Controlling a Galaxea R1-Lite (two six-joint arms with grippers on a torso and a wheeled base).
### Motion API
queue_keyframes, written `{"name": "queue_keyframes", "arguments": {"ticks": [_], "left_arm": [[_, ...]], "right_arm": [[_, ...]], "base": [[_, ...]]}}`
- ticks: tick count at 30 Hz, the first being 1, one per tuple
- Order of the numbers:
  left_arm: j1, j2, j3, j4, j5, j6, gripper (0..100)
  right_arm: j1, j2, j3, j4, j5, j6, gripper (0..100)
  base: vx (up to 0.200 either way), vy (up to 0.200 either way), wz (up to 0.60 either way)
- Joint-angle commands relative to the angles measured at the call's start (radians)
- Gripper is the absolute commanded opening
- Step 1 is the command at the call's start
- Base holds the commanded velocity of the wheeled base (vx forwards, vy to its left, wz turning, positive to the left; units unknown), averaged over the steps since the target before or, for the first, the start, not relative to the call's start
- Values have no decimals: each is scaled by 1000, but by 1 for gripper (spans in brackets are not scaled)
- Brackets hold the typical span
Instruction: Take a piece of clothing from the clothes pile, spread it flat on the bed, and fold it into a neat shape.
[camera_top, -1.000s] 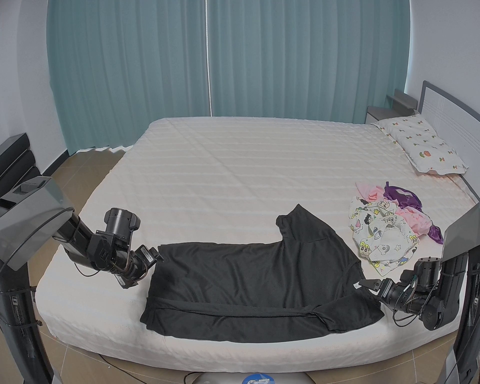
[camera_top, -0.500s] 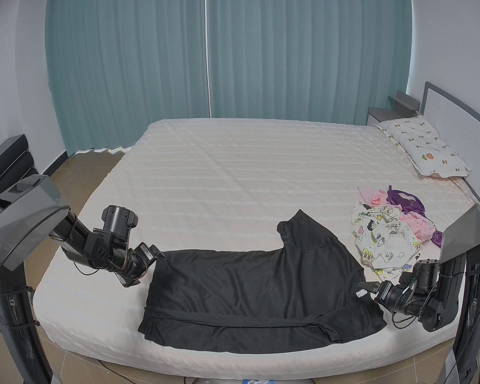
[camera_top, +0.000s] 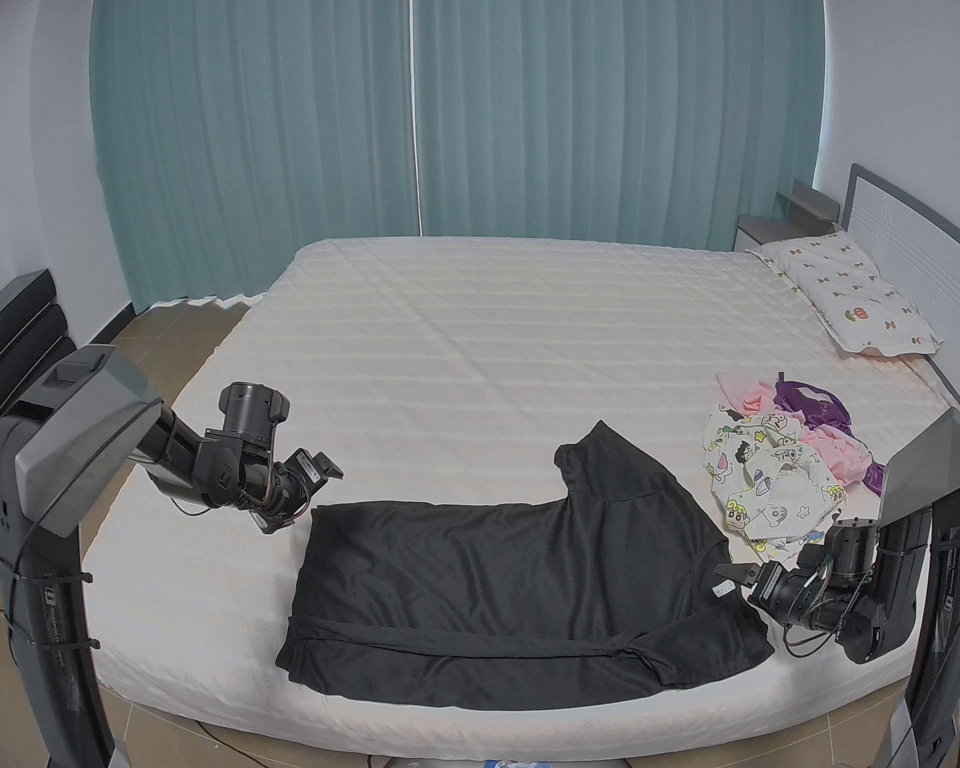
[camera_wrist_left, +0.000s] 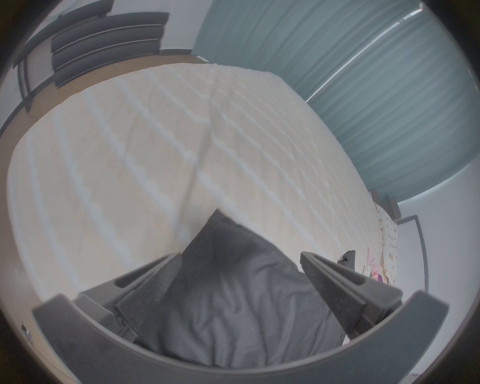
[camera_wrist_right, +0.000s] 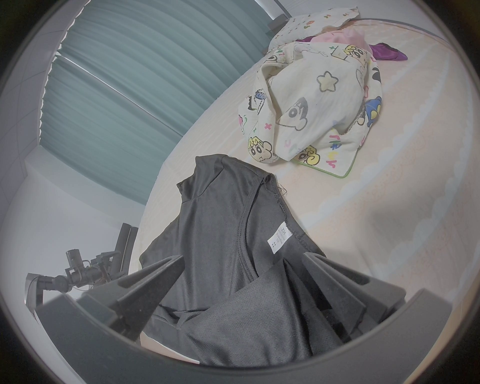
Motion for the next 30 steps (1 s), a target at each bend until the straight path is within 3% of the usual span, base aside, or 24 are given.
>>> {"name": "queue_keyframes", "arguments": {"ticks": [1,6,15,25,28,29,30], "left_arm": [[31,162,-150,-1,-93,76,100],[45,242,-238,-4,-95,142,100],[44,260,-251,-7,-27,145,100],[22,263,-251,-7,-60,145,100],[17,257,-239,-6,-80,143,100],[17,257,-239,-6,-81,139,0],[17,257,-241,-7,-81,137,0]], "right_arm": [[1,0,1,-1,-1,0,100],[20,7,-25,2,-3,-1,100],[70,-11,-55,1,2,2,100],[112,-16,-233,27,-18,12,100],[165,-16,-410,200,-83,11,100],[179,-14,-476,274,-110,11,100],[184,-13,-496,295,-121,11,100]], "base": [[0,0,0],[0,0,0],[0,0,0],[0,0,0],[0,0,0],[0,0,0],[0,0,0]]}}
